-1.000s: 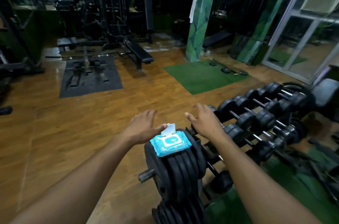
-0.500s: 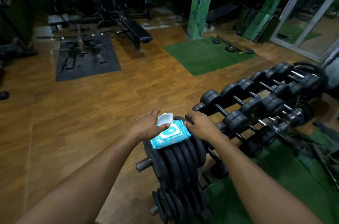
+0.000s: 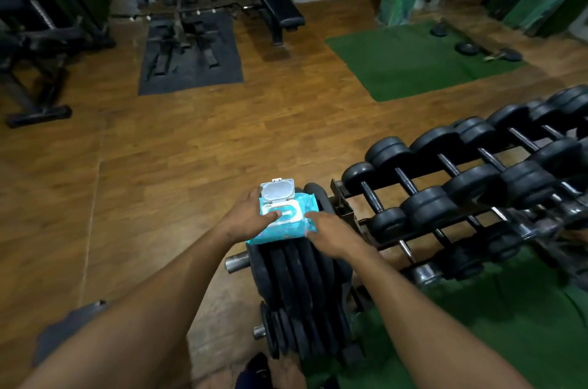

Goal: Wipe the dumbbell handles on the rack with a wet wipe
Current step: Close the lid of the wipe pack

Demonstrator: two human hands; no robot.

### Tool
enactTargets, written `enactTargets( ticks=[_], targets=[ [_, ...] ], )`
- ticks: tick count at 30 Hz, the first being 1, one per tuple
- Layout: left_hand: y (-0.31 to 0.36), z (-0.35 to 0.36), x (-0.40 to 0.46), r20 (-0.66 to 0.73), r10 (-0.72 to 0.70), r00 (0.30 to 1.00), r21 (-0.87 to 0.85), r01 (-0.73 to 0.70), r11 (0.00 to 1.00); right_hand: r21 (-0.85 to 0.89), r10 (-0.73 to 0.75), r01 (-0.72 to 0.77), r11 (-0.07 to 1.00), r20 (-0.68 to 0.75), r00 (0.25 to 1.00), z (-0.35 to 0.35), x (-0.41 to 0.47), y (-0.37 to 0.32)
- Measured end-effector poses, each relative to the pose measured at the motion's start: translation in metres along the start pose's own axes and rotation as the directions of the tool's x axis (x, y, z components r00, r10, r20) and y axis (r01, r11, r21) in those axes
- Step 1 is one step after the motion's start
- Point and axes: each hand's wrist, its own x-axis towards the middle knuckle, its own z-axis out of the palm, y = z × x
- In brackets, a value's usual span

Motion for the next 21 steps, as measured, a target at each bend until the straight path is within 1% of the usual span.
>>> enactTargets(
  ticks=[3, 6, 9, 11, 14, 17, 19, 21],
  targets=[
    [-0.002, 0.007, 0.024, -0.047, -0.072, 0.996, -0.054, 0.07, 0.996, 0.029, 0.003, -0.003, 1.0, 0.024, 1.0, 0.009, 0.002, 0.006],
    [0.003, 0.008, 0.042, -0.074, -0.075, 0.994, -0.12, 0.066, 0.991, 0.075, 0.025, -0.025, 0.997, -0.012, 1.0, 0.017, 0.008, 0.009],
    [0.005, 0.012, 0.044, -0.119, 0.026, 0.992, -0.098, -0.038, 0.994, 0.161, 0.083, -0.071, 0.984, -0.065, 0.994, 0.017, 0.017, 0.009],
    [0.003, 0.02, 0.038, -0.142, 0.1, 0.985, -0.08, -0.112, 0.99, 0.216, 0.146, -0.121, 0.969, -0.105, 0.984, 0.014, 0.024, 0.009],
    [-0.013, 0.037, 0.027, -0.102, 0.183, 0.978, 0.02, -0.182, 0.983, 0.285, 0.244, -0.2, 0.937, -0.127, 0.961, 0.014, 0.037, 0.009],
    [-0.031, 0.051, 0.018, 0.012, 0.338, 0.941, 0.235, -0.331, 0.914, 0.326, 0.313, -0.26, 0.909, -0.12, 0.942, 0.016, 0.048, 0.003],
    [-0.042, 0.055, 0.014, 0.043, 0.382, 0.923, 0.301, -0.376, 0.876, 0.315, 0.345, -0.297, 0.902, -0.11, 0.932, 0.017, 0.053, 0.001],
    [-0.051, 0.058, 0.013, 0.069, 0.421, 0.904, 0.331, -0.419, 0.845, 0.293, 0.364, -0.322, 0.9, -0.098, 0.926, 0.021, 0.056, 0.002]
  ],
)
